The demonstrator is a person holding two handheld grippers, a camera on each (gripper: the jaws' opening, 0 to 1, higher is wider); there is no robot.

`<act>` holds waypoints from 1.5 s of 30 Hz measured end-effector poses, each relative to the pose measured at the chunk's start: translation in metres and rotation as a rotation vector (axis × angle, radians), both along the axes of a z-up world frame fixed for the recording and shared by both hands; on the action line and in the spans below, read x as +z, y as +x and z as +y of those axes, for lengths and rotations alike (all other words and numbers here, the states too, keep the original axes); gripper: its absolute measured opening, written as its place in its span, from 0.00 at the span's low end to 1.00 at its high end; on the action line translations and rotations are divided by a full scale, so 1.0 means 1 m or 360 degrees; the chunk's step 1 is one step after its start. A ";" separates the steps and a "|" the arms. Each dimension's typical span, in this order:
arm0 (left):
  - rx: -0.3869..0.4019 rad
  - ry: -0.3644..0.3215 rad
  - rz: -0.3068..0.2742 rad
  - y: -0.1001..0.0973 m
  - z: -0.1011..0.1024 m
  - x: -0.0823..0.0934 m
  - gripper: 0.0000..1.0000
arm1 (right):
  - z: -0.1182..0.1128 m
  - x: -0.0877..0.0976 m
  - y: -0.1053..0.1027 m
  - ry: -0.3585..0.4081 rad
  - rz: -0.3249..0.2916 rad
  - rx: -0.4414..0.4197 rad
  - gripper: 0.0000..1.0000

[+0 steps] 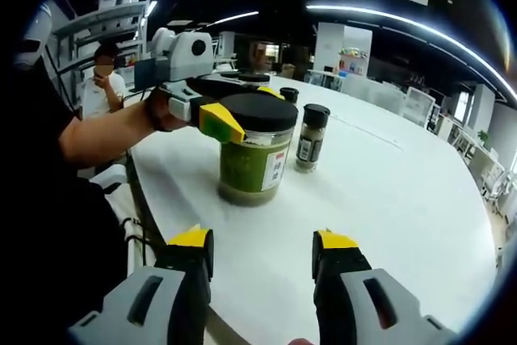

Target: Pick up the mixed condiments and ingredients on the table and sort them into separate groups

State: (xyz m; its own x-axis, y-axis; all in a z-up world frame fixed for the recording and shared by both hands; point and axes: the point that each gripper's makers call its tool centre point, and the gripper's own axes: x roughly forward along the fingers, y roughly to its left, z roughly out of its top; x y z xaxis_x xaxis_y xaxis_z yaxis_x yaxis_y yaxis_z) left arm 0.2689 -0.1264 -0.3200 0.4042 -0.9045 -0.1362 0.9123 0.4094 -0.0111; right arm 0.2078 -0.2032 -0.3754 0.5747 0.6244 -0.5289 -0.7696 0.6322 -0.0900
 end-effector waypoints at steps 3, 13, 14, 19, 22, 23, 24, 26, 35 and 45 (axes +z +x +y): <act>0.0027 -0.0007 0.0011 0.002 0.006 0.003 0.61 | 0.000 0.003 0.002 0.0006 -0.0010 -0.0003 0.50; 0.0092 0.0000 0.0027 -0.009 0.037 0.010 0.61 | 0.005 0.003 0.002 0.0021 -0.0010 0.0015 0.50; 0.0107 0.0001 0.0018 -0.009 0.040 0.010 0.61 | 0.006 0.004 0.002 0.0026 -0.0012 0.0017 0.50; 0.0223 -0.0003 0.0015 -0.014 0.067 0.012 0.61 | 0.006 0.004 0.001 0.0029 -0.0019 0.0023 0.49; 0.0247 0.0012 0.0011 -0.023 0.082 0.012 0.61 | 0.008 0.005 0.002 0.0056 -0.0006 0.0033 0.49; 0.0255 0.0010 0.0013 -0.024 0.085 0.011 0.61 | 0.008 0.004 0.002 0.0056 -0.0002 0.0028 0.48; 0.0274 0.0013 0.0022 -0.026 0.092 0.011 0.61 | 0.007 0.004 0.003 0.0044 -0.0008 0.0023 0.48; 0.0320 0.0010 0.0016 -0.028 0.103 0.012 0.61 | 0.007 0.004 0.003 0.0041 -0.0013 0.0024 0.48; 0.0557 0.0056 -0.0038 -0.030 0.162 0.024 0.61 | 0.012 0.001 0.007 0.0077 -0.0005 0.0035 0.48; 0.0952 -0.0017 -0.0099 0.005 0.250 0.037 0.61 | 0.011 0.003 0.017 0.0098 -0.0024 -0.0003 0.47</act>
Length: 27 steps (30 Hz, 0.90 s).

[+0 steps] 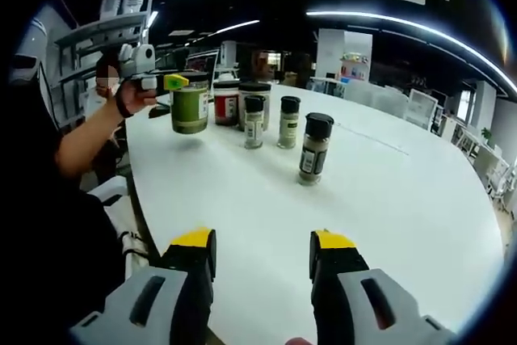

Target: Pick up the mixed condiments and ingredients on the table and sort them into separate groups

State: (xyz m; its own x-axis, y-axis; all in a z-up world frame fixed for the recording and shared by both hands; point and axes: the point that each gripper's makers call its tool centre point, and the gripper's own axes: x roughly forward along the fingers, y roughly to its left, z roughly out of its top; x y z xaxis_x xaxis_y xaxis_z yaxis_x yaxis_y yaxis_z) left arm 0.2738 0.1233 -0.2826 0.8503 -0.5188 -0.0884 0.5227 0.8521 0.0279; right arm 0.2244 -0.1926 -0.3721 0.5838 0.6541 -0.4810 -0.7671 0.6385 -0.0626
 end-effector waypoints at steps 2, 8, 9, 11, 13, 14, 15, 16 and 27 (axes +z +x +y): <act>0.0043 -0.0032 -0.0006 0.003 0.012 0.003 0.61 | -0.002 0.002 0.002 0.0010 -0.0006 -0.0015 0.46; 0.0260 -0.0106 -0.0031 0.017 0.057 0.002 0.61 | -0.010 0.007 0.008 0.0030 -0.0044 -0.0089 0.42; 0.0295 -0.0112 -0.0029 0.020 0.066 0.000 0.61 | -0.014 0.008 0.010 0.0037 -0.0049 -0.0116 0.42; 0.0347 -0.0122 -0.0014 0.025 0.077 -0.003 0.61 | -0.018 0.010 0.012 0.0044 -0.0049 -0.0141 0.42; 0.0410 -0.0115 -0.0012 0.030 0.089 -0.006 0.61 | -0.022 0.011 0.014 0.0056 -0.0046 -0.0163 0.42; 0.0458 -0.0088 -0.0021 0.032 0.095 -0.007 0.61 | -0.022 0.011 0.015 0.0066 -0.0040 -0.0170 0.42; 0.0503 -0.0053 -0.0041 0.035 0.100 -0.007 0.60 | -0.022 0.011 0.016 0.0073 -0.0036 -0.0177 0.42; 0.0544 -0.0018 -0.0060 0.037 0.104 -0.007 0.60 | -0.021 0.011 0.016 0.0073 -0.0033 -0.0178 0.42; 0.0817 0.0020 -0.0071 0.054 0.144 -0.013 0.60 | -0.012 0.014 0.013 0.0059 -0.0056 -0.0130 0.42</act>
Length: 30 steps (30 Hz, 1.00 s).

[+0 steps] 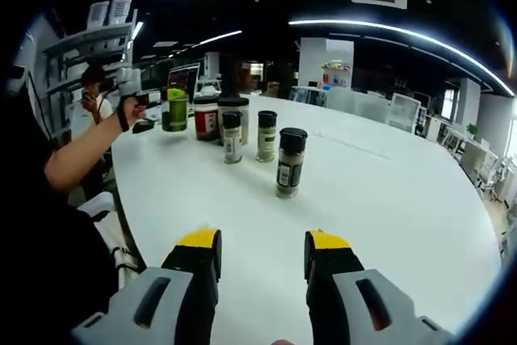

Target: Pick up the mixed condiments and ingredients on the table and sort them into separate groups

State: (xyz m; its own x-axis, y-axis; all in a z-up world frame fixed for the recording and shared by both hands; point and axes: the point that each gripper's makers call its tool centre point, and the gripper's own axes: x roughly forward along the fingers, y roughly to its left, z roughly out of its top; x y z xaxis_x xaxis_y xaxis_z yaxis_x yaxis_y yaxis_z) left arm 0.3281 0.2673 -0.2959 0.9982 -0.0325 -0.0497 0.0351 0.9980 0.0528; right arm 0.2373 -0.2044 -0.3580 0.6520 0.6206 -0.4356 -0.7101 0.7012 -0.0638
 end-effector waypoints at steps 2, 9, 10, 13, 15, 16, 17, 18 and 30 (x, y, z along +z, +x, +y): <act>0.0021 -0.0002 0.0002 0.003 0.004 -0.002 0.60 | -0.001 -0.002 -0.001 -0.0008 0.0004 -0.0009 0.42; 0.0098 -0.0050 0.0004 0.014 0.020 -0.005 0.60 | 0.000 -0.009 -0.004 -0.0030 0.0028 -0.0014 0.42; 0.0104 -0.0043 0.0007 0.016 0.021 -0.005 0.60 | 0.001 -0.008 -0.004 -0.0032 0.0025 -0.0010 0.42; 0.0101 -0.0016 0.0016 0.024 0.025 -0.004 0.60 | 0.005 -0.005 -0.005 -0.0028 0.0010 0.0006 0.42; 0.0115 -0.0014 0.0023 0.027 0.030 -0.004 0.60 | 0.006 -0.005 -0.004 -0.0029 0.0007 0.0004 0.42; 0.0130 -0.0018 0.0025 0.029 0.034 -0.005 0.60 | 0.006 -0.006 -0.004 -0.0031 0.0007 0.0003 0.42; 0.0143 -0.0020 0.0029 0.030 0.037 -0.006 0.60 | 0.006 -0.006 -0.004 -0.0032 0.0008 0.0003 0.42; 0.0151 -0.0023 0.0042 0.032 0.040 -0.009 0.60 | 0.006 -0.006 -0.005 -0.0030 0.0011 0.0002 0.42; 0.0142 -0.0127 0.0070 0.053 0.048 -0.028 0.61 | 0.010 -0.010 -0.006 -0.0036 0.0032 0.0009 0.42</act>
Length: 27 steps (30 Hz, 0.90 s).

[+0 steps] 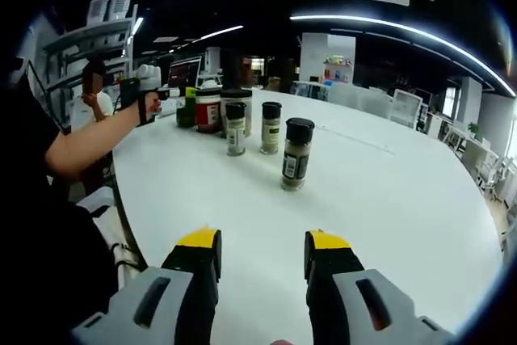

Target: Pick up the mixed condiments and ingredients on the table and sort them into separate groups

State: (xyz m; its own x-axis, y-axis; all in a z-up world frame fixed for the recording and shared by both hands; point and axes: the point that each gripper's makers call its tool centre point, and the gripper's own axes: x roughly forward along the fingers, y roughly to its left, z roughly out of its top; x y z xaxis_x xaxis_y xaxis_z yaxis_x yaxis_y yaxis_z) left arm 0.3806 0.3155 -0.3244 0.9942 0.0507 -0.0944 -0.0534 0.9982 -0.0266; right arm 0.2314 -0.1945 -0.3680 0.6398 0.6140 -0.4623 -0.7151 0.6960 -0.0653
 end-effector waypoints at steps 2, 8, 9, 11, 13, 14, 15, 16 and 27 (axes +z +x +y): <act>0.0003 0.0051 -0.0013 0.003 -0.003 -0.001 0.61 | 0.000 -0.001 0.000 -0.0002 0.0004 -0.0005 0.42; 0.0007 0.0044 -0.0023 0.006 -0.001 -0.003 0.61 | 0.000 -0.003 0.001 -0.0015 0.0011 -0.0010 0.42; 0.0006 0.0045 -0.0028 0.006 -0.002 -0.003 0.61 | 0.000 -0.003 0.001 -0.0011 0.0012 -0.0011 0.42; -0.0006 0.0044 -0.0039 0.006 -0.002 -0.002 0.61 | 0.000 -0.004 0.002 -0.0015 0.0013 -0.0014 0.42; -0.0019 0.0049 -0.0032 0.005 -0.003 -0.002 0.61 | 0.000 -0.005 0.003 -0.0022 0.0015 -0.0012 0.42; -0.0034 0.0048 -0.0022 0.005 -0.004 -0.002 0.61 | 0.001 -0.006 0.003 -0.0031 0.0016 -0.0008 0.42; -0.0039 0.0051 -0.0021 0.004 -0.005 -0.003 0.61 | 0.002 -0.007 0.002 -0.0043 0.0016 -0.0002 0.42; -0.0046 0.0058 -0.0020 0.004 -0.005 -0.003 0.61 | 0.003 -0.007 0.002 -0.0051 0.0015 0.0005 0.42; -0.0046 -0.0110 -0.0130 -0.020 0.009 0.004 0.76 | -0.001 -0.022 0.011 -0.0111 0.0035 -0.0004 0.42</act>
State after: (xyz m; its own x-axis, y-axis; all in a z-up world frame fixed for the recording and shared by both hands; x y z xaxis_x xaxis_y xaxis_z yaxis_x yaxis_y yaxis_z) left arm 0.3610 0.3248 -0.3200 0.9997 0.0180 -0.0156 -0.0194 0.9950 -0.0984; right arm 0.2426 -0.1959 -0.3903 0.6304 0.5784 -0.5177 -0.7153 0.6919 -0.0982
